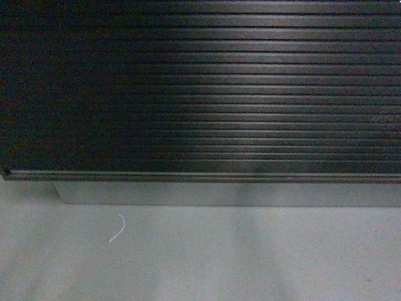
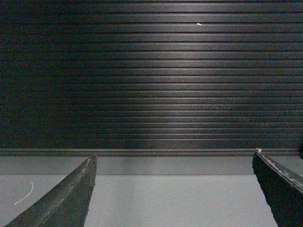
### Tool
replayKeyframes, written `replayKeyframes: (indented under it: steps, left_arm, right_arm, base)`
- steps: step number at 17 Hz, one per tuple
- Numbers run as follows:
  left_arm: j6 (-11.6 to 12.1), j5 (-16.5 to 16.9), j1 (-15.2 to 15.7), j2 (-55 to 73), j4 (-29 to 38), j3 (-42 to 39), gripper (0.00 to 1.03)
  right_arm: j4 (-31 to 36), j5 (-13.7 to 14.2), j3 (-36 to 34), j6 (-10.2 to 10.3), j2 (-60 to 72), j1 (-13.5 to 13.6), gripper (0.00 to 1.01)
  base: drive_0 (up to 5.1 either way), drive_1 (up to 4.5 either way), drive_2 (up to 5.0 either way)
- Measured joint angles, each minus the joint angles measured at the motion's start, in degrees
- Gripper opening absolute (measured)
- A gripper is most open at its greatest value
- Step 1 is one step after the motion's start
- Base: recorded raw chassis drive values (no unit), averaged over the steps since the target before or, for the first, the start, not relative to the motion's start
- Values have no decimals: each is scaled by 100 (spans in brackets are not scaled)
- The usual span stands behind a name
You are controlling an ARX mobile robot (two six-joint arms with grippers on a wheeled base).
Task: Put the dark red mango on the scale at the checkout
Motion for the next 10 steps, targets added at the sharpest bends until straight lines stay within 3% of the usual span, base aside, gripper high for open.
replayKeyframes:
  steps: [10]
  left_arm:
    - [0,0,0,0,-9,0,98]
  right_arm:
    - [4,0,0,0,0,0,98]
  base:
    - [0,250,-250]
